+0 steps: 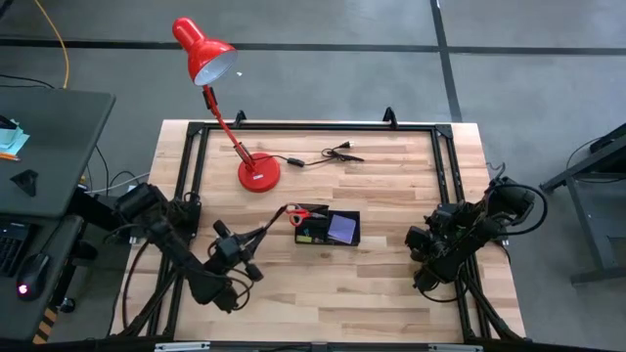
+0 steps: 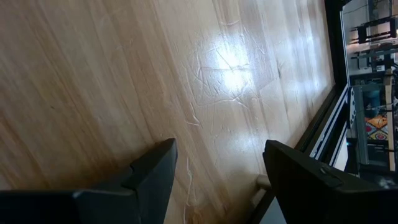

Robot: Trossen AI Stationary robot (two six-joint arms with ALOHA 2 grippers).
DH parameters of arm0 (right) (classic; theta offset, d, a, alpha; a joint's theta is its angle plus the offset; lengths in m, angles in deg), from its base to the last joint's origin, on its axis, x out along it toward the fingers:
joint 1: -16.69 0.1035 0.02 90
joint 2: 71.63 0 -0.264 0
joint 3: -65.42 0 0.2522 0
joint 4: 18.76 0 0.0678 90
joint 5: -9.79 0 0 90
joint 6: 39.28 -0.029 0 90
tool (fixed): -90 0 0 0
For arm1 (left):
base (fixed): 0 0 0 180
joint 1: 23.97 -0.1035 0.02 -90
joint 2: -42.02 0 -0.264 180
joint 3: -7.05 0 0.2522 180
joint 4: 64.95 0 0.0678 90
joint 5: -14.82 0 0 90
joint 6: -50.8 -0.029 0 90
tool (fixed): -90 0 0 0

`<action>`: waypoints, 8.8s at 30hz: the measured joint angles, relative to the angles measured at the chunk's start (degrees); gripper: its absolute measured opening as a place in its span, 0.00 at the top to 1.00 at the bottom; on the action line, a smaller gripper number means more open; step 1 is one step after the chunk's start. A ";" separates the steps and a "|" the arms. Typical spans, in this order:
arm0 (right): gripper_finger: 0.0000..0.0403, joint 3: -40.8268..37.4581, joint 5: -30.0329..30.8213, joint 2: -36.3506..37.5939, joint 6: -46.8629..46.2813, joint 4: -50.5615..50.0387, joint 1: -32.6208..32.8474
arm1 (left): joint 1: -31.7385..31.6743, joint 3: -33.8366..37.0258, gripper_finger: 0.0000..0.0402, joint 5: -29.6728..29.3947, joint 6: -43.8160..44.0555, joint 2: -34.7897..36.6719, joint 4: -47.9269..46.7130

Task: Pick and place office supplies into organizer
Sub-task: Put the black pen into the black desk organizer, then return to Home Position

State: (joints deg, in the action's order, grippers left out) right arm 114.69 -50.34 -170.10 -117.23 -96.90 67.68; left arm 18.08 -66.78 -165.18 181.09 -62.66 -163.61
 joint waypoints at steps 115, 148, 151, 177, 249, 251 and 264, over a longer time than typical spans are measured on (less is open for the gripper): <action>0.50 19.50 -34.38 1.62 68.43 101.90 -40.39 | 4.84 -5.16 0.93 0.62 -25.51 -0.07 22.99; 0.67 25.68 -31.40 -2.69 67.85 100.37 -41.50 | 4.80 -5.09 0.91 0.30 -28.14 -0.07 25.28; 0.71 25.85 -33.46 -3.94 67.41 100.79 -41.75 | 4.80 -5.09 0.92 0.29 -28.27 -0.07 25.25; 0.93 26.77 -37.42 -4.02 67.46 102.13 -42.07 | 4.77 -5.07 0.87 0.51 -28.65 -0.09 25.14; 0.91 25.79 -9.23 4.24 58.82 59.63 -43.78 | 10.83 7.67 0.83 8.34 7.97 0.33 -1.15; 0.90 25.80 -10.83 3.92 59.40 59.48 -44.35 | 10.83 7.67 0.83 8.34 7.66 0.33 -1.08; 0.48 25.75 -9.60 1.04 65.12 61.09 -43.31 | 10.83 7.67 0.83 8.53 6.80 0.33 -0.43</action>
State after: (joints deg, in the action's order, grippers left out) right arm 140.44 -59.94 -169.06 -52.11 -35.81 24.37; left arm 28.91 -59.11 -156.65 187.88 -62.33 -164.03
